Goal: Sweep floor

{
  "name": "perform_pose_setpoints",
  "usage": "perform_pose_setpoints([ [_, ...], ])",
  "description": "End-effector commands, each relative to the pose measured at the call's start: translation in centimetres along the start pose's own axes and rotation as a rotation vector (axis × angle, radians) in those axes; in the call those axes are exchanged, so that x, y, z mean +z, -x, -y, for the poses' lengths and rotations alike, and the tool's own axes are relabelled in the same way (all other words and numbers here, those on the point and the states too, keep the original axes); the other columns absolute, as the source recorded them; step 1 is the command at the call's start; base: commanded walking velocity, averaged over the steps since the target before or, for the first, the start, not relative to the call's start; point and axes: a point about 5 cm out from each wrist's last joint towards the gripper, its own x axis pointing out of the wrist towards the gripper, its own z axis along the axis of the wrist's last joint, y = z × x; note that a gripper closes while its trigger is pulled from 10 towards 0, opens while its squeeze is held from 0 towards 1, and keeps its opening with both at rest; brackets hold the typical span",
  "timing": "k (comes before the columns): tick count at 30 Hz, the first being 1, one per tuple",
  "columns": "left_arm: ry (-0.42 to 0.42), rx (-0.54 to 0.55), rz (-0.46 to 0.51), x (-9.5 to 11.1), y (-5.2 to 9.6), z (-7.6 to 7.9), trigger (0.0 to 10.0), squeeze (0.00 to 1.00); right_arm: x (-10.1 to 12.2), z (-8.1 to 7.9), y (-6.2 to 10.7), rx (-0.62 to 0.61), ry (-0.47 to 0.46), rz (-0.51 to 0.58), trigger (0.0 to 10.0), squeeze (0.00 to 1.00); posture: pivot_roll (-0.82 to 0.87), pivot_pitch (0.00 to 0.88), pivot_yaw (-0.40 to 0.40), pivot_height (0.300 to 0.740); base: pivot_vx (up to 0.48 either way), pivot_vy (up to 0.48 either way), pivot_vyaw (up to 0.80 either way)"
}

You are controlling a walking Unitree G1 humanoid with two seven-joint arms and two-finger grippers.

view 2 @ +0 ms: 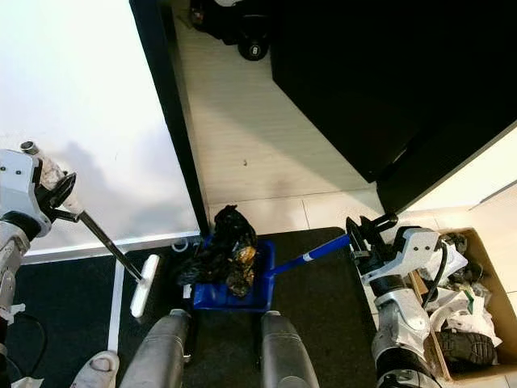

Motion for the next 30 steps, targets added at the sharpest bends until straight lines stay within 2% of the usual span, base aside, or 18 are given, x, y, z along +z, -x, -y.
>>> perform_pose_setpoints([
  [1,0.006,0.012,0.036,0.3,-0.1,0.0,10.0,0.0,0.7,0.5,0.3,-0.026,-0.037,0.067,10.0,0.0,0.06,0.099,0.043,0.74,0.0,0.0,0.0],
  [5,0.023,0.001,0.033,-0.2,0.1,0.2,10.0,0.0,0.6,0.7,0.7,-0.033,-0.043,0.065,10.0,0.0,0.06,0.099,0.045,0.74,0.0,0.0,0.0],
  [6,0.062,0.008,0.023,-0.6,0.3,0.3,10.0,0.0,0.6,0.7,0.8,-0.034,-0.033,0.061,10.0,0.0,0.06,0.098,0.045,0.74,0.0,0.0,0.0],
  [7,0.062,0.008,0.023,-0.6,0.3,0.3,10.0,0.0,0.6,0.7,0.8,-0.034,-0.033,0.061,10.0,0.0,0.06,0.098,0.045,0.74,0.0,0.0,0.0],
  [8,0.121,0.028,0.008,-1.4,0.6,0.3,10.0,0.0,0.5,0.7,0.9,-0.037,-0.017,0.051,10.0,0.0,0.06,0.098,0.045,0.74,0.0,0.0,0.0],
  [9,0.143,0.034,0.0,-1.8,0.7,0.5,10.0,0.0,0.4,0.7,0.9,-0.04,-0.014,0.048,10.0,0.0,0.06,0.096,0.045,0.74,0.0,0.0,0.0],
  [18,0.221,0.073,-0.048,-4.4,1.5,2.3,10.0,0.0,1.0,0.7,-0.2,-0.051,0.028,0.028,10.0,0.0,0.04,0.09,0.036,0.74,0.0,0.0,0.0],
  [22,0.247,0.088,-0.045,-4.7,1.6,2.8,10.0,0.0,1.2,0.7,-0.7,-0.052,0.048,0.024,10.0,0.0,0.04,0.087,0.03,0.74,0.0,0.0,0.0],
  [30,0.249,0.079,-0.04,-4.8,1.5,3.5,10.0,0.0,1.5,0.5,-1.2,-0.046,0.057,0.023,10.0,0.0,0.03,0.083,0.023,0.74,0.0,0.0,0.0],
])
